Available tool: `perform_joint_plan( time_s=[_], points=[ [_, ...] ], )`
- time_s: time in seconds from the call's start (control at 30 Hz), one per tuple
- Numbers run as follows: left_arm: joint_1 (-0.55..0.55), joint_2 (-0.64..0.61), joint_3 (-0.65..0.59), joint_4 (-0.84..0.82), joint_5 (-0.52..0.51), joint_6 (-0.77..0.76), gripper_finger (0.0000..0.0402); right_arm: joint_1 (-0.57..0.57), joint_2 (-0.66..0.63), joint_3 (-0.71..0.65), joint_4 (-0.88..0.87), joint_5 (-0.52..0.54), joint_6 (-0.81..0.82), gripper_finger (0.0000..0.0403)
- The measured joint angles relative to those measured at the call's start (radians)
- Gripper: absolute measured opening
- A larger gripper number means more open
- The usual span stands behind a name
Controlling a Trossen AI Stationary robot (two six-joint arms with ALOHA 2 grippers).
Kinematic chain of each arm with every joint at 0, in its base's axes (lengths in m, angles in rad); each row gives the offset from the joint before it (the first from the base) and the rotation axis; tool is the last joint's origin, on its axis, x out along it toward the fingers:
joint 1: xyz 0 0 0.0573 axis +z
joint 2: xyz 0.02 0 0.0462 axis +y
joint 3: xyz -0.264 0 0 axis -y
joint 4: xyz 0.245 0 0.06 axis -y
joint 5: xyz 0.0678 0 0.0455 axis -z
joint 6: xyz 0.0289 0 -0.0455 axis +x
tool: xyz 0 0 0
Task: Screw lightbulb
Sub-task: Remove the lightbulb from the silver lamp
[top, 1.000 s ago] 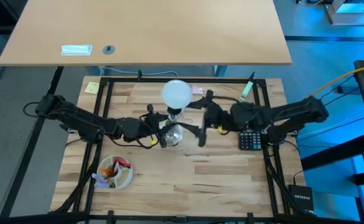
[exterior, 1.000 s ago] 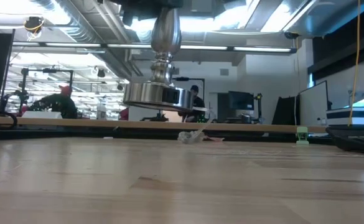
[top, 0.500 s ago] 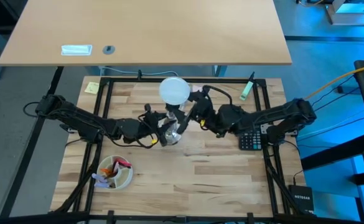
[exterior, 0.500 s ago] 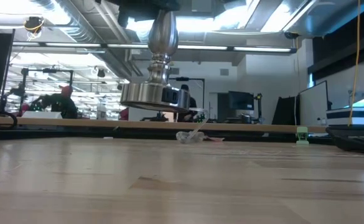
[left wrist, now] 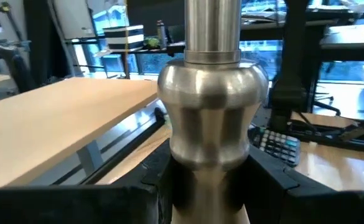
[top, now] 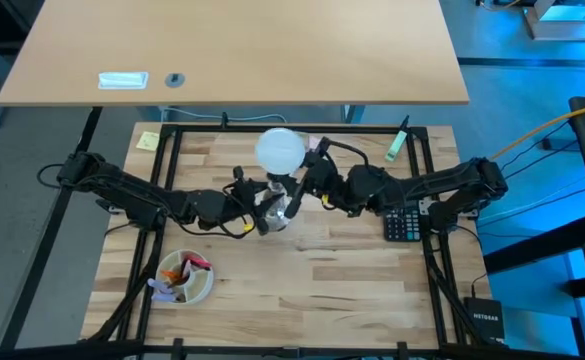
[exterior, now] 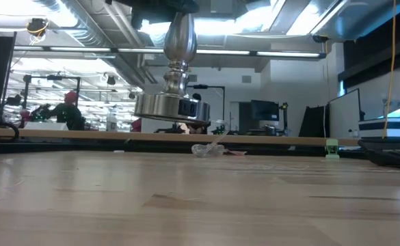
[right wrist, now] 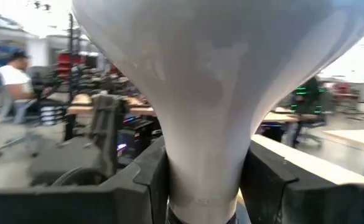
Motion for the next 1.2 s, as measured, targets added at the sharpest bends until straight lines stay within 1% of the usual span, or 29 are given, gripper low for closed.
perform_joint_plan(
  time_s=[0.07,0.1,0.17,0.23,0.3,0.4,0.47,0.5,0.53,0.63,0.73,0.77,0.93,1.0,1.13,1.2],
  points=[
    [-0.007,0.0,0.004,-0.005,0.036,0.008,0.0124,0.012,-0.015,0.0,-0.03,-0.059,0.003,0.015],
    [-0.01,0.0,0.006,-0.004,0.072,0.021,0.0124,0.013,-0.026,0.0,-0.05,-0.094,0.002,0.015],
    [-0.016,0.0,0.01,0.0,0.167,0.046,0.0124,0.025,-0.052,0.0,-0.093,-0.164,0.008,0.015],
    [-0.018,-0.001,0.011,0.004,0.292,0.065,0.0124,0.029,-0.081,-0.001,-0.147,-0.28,0.025,0.015],
    [-0.016,-0.001,0.011,0.012,0.418,0.073,0.0124,0.028,-0.11,-0.001,-0.194,-0.424,0.054,0.015],
    [-0.013,-0.001,0.012,0.03,0.621,0.093,0.0124,0.018,-0.135,-0.002,-0.228,-0.702,0.096,0.015],
    [-0.005,0.0,0.012,0.043,0.755,0.074,0.0124,0.008,-0.137,-0.002,-0.227,-0.867,0.12,0.015],
    [-0.002,0.0,0.012,0.048,0.804,0.059,0.0124,0.009,-0.137,-0.002,-0.226,-0.928,0.126,0.015],
    [0.001,0.001,0.012,0.051,0.838,0.044,0.0124,0.008,-0.136,-0.002,-0.226,-0.96,0.127,0.015],
    [0.017,0.002,0.012,0.054,0.866,0.033,0.0124,0.008,-0.134,-0.001,-0.222,-0.943,0.13,0.015],
    [0.018,0.002,0.012,0.031,0.871,0.034,0.0124,0.002,-0.134,-0.001,-0.234,-0.942,0.119,0.015],
    [0.018,0.002,0.012,0.026,0.865,0.034,0.0124,0.002,-0.133,-0.001,-0.236,-0.938,0.118,0.015],
    [0.017,0.001,0.012,0.024,0.776,0.047,0.0124,0.006,-0.133,-0.001,-0.245,-0.81,0.115,0.0151],
    [0.016,0.001,0.011,0.02,0.743,0.045,0.0124,0.005,-0.131,-0.001,-0.248,-0.769,0.117,0.0181],
    [0.016,0.001,0.01,0.017,0.64,0.04,0.0124,0.005,-0.13,0.001,-0.242,-0.62,0.11,0.0279],
    [0.016,0.001,0.01,0.019,0.578,0.027,0.0124,0.004,-0.13,0.001,-0.243,-0.541,0.1,0.0318]
  ],
)
